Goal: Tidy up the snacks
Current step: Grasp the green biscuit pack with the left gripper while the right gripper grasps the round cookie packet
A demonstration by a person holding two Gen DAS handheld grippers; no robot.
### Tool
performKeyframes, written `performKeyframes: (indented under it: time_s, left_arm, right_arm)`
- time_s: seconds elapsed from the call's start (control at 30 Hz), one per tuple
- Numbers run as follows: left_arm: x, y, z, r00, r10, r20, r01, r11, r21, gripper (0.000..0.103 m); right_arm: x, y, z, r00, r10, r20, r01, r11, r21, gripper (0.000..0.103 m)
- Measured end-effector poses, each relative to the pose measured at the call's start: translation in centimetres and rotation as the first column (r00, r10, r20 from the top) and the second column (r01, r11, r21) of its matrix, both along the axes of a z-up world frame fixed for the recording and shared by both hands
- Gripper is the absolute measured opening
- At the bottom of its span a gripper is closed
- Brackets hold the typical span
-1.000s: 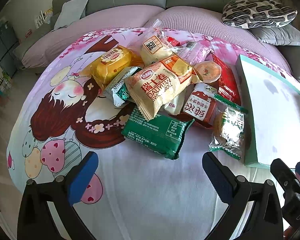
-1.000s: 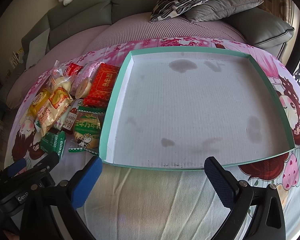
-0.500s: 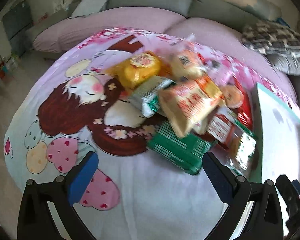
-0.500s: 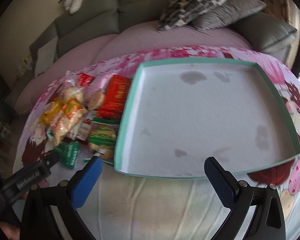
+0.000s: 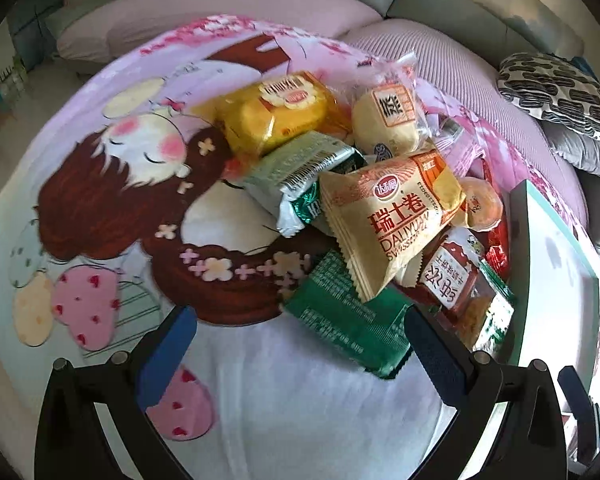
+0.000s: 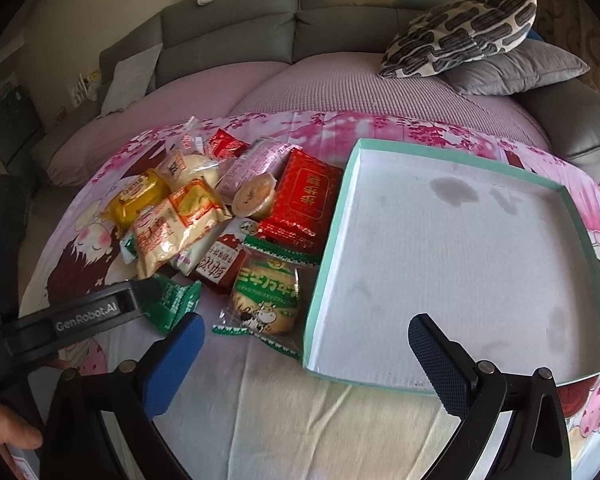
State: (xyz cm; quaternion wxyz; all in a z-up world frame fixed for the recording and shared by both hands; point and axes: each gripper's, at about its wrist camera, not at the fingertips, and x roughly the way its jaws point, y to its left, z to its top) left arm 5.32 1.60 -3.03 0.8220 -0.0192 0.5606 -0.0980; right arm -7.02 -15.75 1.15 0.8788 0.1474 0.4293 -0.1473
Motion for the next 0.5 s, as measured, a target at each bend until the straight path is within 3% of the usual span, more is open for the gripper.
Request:
performKeyframes:
  time_s: [0.5]
  left_arm:
    - [2.3, -1.7, -2.1, 0.997, -0.009, -0.078, 0.008, 1.0, -0.014, 0.103]
  right_arm:
    - [0.2, -0.5, -0.8, 1.0, -0.017, -0.025, 0.016, 1.0, -0.013, 0.103]
